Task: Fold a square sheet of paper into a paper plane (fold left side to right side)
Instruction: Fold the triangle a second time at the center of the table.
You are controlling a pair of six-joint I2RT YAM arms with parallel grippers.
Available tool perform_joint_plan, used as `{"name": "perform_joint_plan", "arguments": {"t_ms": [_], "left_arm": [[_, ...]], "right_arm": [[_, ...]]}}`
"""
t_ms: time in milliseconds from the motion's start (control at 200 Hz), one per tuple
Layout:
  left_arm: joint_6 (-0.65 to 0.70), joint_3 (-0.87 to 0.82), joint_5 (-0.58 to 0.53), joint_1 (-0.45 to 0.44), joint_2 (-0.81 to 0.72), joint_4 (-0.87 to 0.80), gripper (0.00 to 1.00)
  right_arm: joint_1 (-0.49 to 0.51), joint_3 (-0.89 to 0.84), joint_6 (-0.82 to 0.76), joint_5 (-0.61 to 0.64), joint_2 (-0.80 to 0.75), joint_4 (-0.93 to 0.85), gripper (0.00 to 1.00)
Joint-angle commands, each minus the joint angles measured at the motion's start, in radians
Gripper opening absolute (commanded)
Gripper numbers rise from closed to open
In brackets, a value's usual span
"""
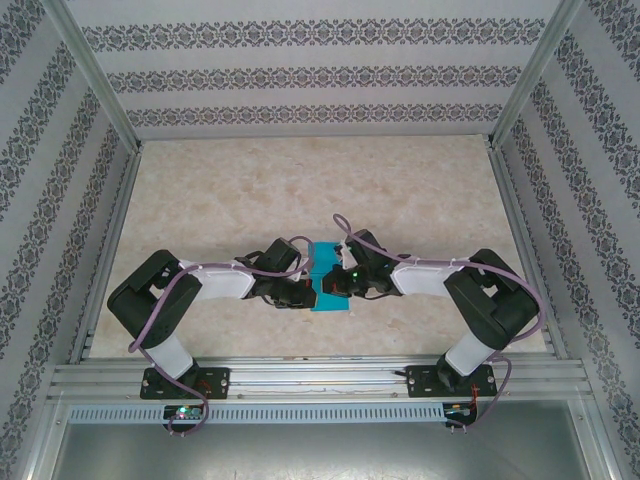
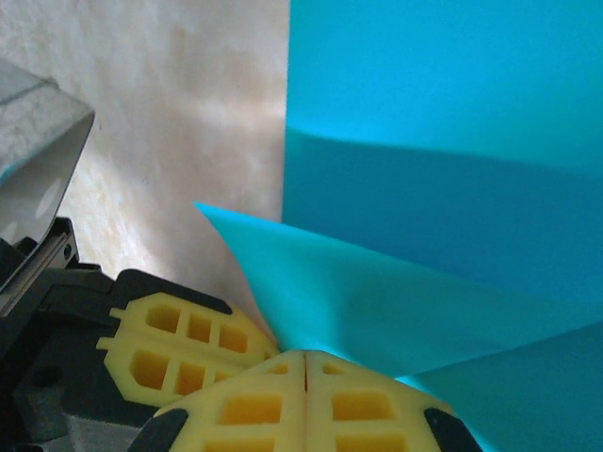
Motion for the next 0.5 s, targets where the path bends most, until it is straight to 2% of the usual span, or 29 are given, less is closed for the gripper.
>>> {"name": "perform_joint_plan", "arguments": {"t_ms": [0, 495], "left_arm": [[0.027, -0.033, -0.074, -0.018, 0.028, -0.056, 0.04], [0.025, -0.029, -0.103, -0.02, 0.031, -0.097, 0.03]], "right_arm": [[0.022, 0.009, -0.001, 0.019, 0.024, 0.02, 0.0], [0.016, 0.028, -0.035, 0.082, 0.092, -0.024, 0.0]]}}
